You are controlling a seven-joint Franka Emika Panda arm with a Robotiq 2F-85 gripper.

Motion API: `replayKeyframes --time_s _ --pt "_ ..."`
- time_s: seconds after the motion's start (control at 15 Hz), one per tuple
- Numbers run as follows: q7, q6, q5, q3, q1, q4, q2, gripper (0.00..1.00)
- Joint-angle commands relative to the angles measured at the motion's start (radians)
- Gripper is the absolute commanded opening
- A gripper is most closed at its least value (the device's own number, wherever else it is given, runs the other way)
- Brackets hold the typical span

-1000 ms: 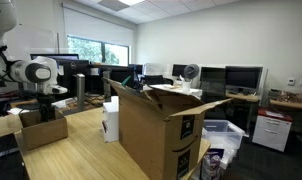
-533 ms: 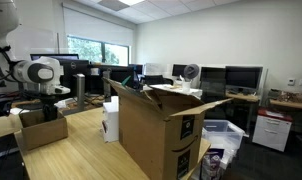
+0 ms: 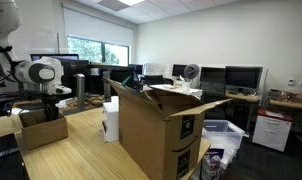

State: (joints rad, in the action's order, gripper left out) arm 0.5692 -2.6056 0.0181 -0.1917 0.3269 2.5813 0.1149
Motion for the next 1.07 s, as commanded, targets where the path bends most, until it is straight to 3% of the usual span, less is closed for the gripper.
replayKeyframes --time_s 0.0,1.0 --pt "-0.007 -0.026 -0.013 -0.003 -0.016 0.017 0.002 1.0" --pt "-0.007 -0.032 -0.011 0.001 -0.01 0.011 0.037 1.0"
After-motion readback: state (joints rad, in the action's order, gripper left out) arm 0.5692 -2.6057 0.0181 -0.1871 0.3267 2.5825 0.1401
